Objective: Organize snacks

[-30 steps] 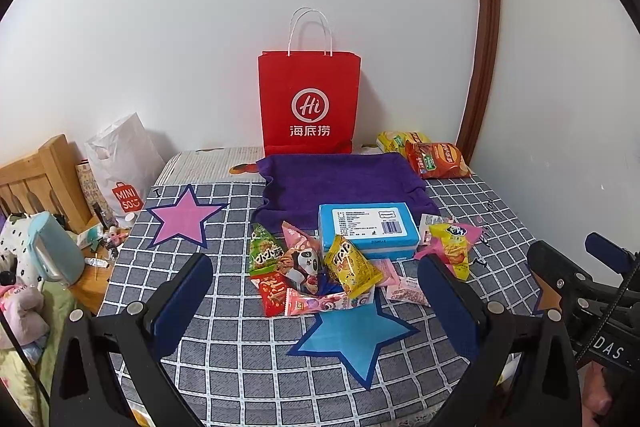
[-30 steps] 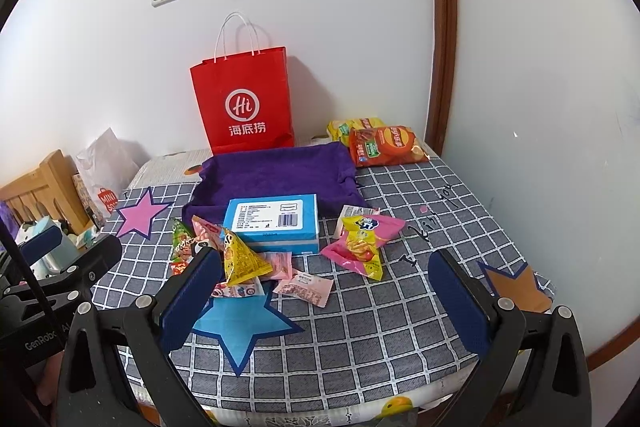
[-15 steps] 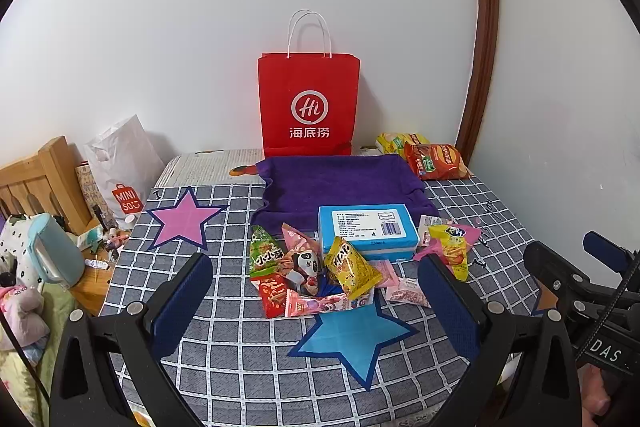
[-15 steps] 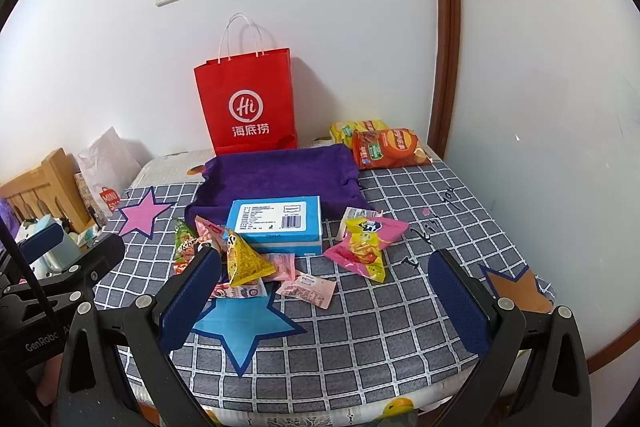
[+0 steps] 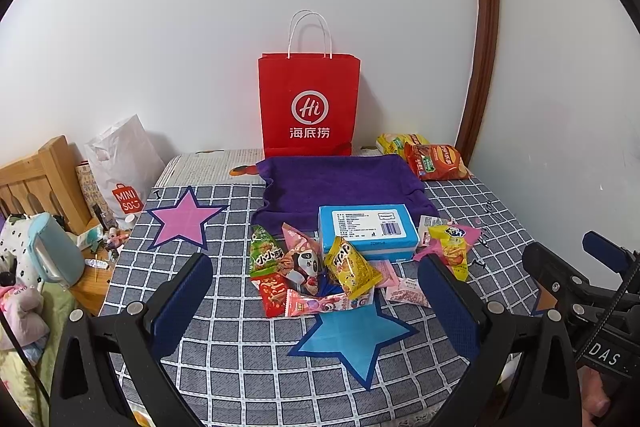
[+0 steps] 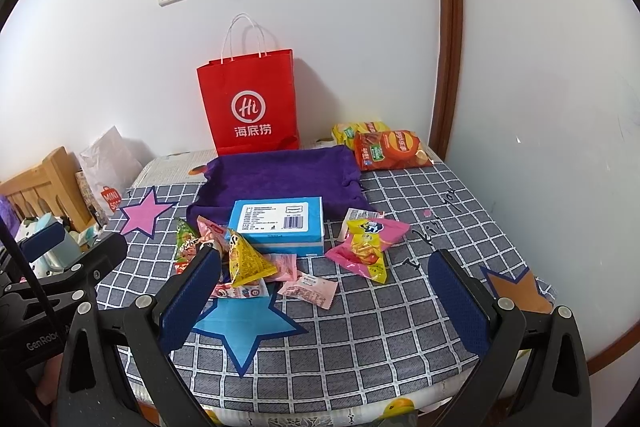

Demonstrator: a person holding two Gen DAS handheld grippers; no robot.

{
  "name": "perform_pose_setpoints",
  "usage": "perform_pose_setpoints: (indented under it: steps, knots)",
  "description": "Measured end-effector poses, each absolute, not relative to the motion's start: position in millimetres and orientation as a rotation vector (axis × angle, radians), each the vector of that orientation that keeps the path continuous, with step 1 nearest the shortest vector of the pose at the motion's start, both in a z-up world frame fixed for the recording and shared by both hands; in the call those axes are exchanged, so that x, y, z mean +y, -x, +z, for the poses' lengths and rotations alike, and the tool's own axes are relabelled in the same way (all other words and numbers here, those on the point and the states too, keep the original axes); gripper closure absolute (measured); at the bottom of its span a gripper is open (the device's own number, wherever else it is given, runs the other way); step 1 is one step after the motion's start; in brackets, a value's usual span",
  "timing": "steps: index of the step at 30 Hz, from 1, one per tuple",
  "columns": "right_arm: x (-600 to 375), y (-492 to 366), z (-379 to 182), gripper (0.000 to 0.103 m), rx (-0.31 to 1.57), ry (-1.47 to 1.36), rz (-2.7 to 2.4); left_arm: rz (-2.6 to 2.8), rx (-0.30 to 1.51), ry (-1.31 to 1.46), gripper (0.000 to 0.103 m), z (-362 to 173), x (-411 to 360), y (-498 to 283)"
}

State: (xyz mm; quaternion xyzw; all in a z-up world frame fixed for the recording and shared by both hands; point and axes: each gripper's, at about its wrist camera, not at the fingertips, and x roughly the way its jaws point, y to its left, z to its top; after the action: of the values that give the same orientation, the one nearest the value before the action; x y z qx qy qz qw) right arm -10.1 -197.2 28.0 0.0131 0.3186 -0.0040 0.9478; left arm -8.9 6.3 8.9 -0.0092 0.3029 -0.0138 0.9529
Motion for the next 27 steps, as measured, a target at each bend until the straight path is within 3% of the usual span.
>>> perform_pose_setpoints:
  steps: [27]
  knots:
    - [-194.5,12.5,28.2,0.001,0.644,-0.019,0.0,-0.03,0.615,0.019,0.0,8.2,5.7,10.1]
